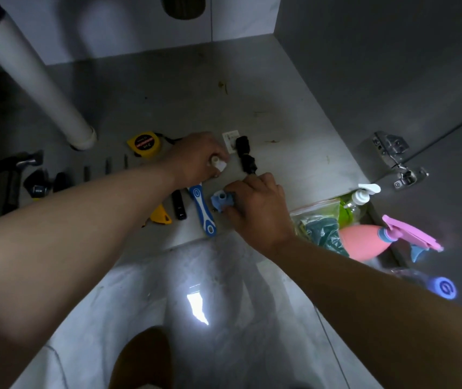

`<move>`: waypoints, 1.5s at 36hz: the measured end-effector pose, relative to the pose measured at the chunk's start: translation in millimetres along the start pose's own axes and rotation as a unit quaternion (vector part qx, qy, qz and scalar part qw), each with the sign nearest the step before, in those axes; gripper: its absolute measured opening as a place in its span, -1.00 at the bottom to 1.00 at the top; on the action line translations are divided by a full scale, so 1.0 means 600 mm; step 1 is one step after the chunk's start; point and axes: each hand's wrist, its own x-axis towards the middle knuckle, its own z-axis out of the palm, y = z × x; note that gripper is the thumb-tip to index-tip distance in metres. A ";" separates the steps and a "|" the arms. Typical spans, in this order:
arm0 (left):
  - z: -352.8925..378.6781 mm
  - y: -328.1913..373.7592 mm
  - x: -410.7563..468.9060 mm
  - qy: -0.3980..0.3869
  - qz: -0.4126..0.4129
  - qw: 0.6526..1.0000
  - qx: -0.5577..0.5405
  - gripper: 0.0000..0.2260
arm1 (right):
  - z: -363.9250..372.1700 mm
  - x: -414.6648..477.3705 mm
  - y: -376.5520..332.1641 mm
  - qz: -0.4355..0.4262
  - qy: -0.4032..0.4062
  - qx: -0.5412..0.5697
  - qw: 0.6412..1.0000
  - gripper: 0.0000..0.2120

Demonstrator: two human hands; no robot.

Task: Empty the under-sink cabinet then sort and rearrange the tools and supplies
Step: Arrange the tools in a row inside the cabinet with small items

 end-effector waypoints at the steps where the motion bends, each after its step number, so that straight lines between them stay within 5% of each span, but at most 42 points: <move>1: 0.001 0.001 0.000 -0.001 -0.001 1.000 0.004 -0.74 | -0.007 -0.006 0.005 -0.002 0.004 0.008 1.000 -0.78; 5: 0.010 0.024 0.001 0.026 -0.002 0.999 0.041 -0.72 | -0.048 -0.044 0.054 0.031 0.022 0.002 0.999 -0.84; 10: 0.029 0.130 -0.015 0.139 0.117 0.983 -0.026 -0.91 | -0.096 -0.121 0.133 0.166 0.015 -0.014 0.986 -0.89; 14: 0.088 0.216 -0.049 0.044 0.184 0.978 -0.093 -0.83 | -0.100 -0.168 0.177 0.254 -0.057 -0.062 0.963 -0.79; 17: 0.158 0.245 -0.075 -0.069 0.102 0.986 -0.116 -0.78 | -0.087 -0.180 0.193 0.298 -0.157 -0.062 0.940 -0.69; 21: 0.231 0.244 -0.094 -0.227 -0.076 0.958 -0.160 -0.69 | -0.060 -0.179 0.187 0.327 -0.186 -0.010 0.926 -0.65; 25: 0.264 0.229 -0.081 -0.222 -0.215 0.914 -0.262 -0.63 | -0.034 -0.160 0.181 0.369 -0.193 0.031 0.909 -0.61; 29: 0.275 0.230 -0.081 -0.208 -0.329 0.819 -0.421 -0.54 | -0.018 -0.142 0.179 0.426 -0.194 0.085 0.880 -0.54; 34: 0.287 0.226 -0.087 -0.215 -0.345 0.772 -0.489 -0.51 | -0.010 -0.145 0.189 0.450 -0.196 0.167 0.855 -0.40; 37: 0.286 0.220 -0.094 -0.218 -0.352 0.741 -0.529 -0.56 | -0.018 -0.153 0.192 0.494 -0.169 0.284 0.804 -0.38; 45: 0.261 0.215 -0.117 -0.238 -0.328 0.706 -0.581 -0.63 | -0.036 -0.169 0.187 0.487 -0.271 0.395 0.730 -0.62; 54: 0.233 0.246 -0.142 -0.245 -0.303 0.737 -0.552 -0.38 | -0.125 -0.164 0.171 0.483 -0.304 0.443 0.692 -0.68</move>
